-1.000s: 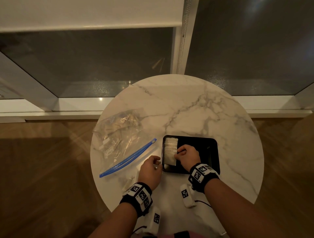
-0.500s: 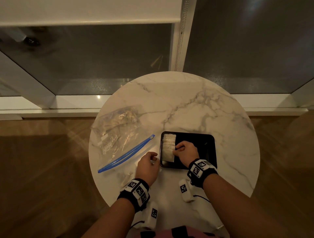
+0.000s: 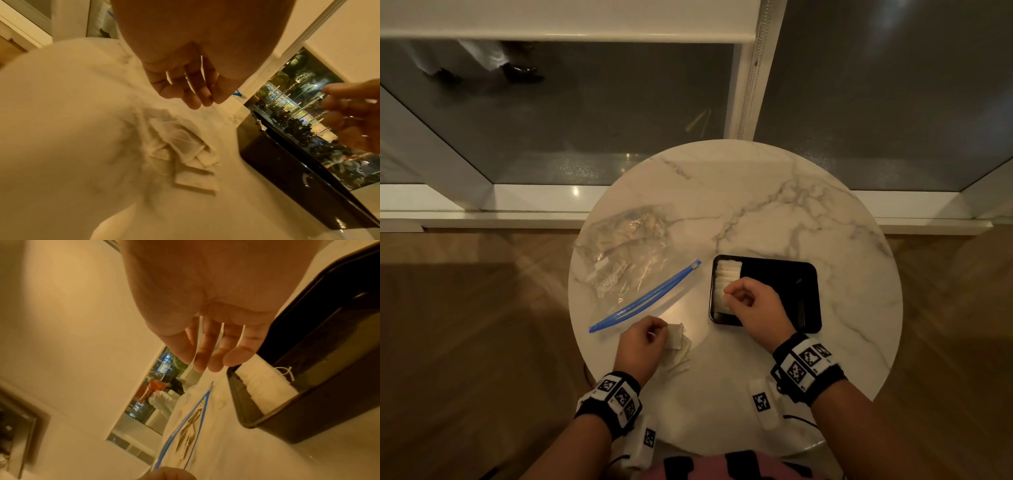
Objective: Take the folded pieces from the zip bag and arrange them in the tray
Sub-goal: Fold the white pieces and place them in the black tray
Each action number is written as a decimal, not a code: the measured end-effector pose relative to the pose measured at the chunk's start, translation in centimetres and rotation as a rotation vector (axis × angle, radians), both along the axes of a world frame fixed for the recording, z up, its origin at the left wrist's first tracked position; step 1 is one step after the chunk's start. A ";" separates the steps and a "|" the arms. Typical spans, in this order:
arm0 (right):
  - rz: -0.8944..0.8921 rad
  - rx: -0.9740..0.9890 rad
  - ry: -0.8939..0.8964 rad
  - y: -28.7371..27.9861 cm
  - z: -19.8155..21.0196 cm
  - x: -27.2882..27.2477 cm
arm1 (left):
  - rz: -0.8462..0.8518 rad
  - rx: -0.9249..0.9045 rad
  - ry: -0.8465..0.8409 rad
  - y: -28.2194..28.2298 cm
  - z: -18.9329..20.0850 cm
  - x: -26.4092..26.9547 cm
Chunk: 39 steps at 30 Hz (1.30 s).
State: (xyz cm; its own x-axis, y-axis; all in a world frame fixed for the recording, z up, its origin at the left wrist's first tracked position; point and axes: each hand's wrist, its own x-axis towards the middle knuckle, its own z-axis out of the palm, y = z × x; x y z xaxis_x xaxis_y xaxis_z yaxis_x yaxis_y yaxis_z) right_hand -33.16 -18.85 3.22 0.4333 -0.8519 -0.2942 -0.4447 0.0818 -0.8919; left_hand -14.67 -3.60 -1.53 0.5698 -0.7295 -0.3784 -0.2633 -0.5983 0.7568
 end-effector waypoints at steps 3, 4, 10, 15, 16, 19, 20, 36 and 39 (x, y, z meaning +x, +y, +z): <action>0.068 0.008 -0.013 1.7 0.9 1.3 | 0.019 0.038 -0.028 1.8 -0.4 1.1; 0.085 0.023 -0.013 2.3 0.9 1.8 | 0.028 0.050 -0.036 2.3 -0.7 1.4; 0.243 0.106 0.130 6.3 -1.1 4.8 | -0.006 0.102 -0.112 4.4 -2.0 2.8; 0.420 -0.061 0.423 8.1 -5.3 6.4 | -0.191 0.219 -0.147 4.6 -3.3 3.1; 0.447 -0.092 0.459 8.3 -5.9 6.7 | -0.210 0.215 -0.158 4.6 -3.4 3.2; 0.534 -0.184 0.559 8.9 -7.5 7.4 | -0.238 0.187 -0.174 4.9 -3.3 3.6; 0.561 -0.226 0.602 9.2 -7.7 7.7 | -0.266 0.182 -0.173 5.2 -3.3 3.9; 0.053 -0.138 0.327 10.7 -6.0 8.7 | -0.789 0.229 -0.395 7.4 -2.0 4.7; -0.050 -0.031 0.174 10.8 -4.8 8.7 | -0.490 0.025 -0.251 6.8 -1.3 4.8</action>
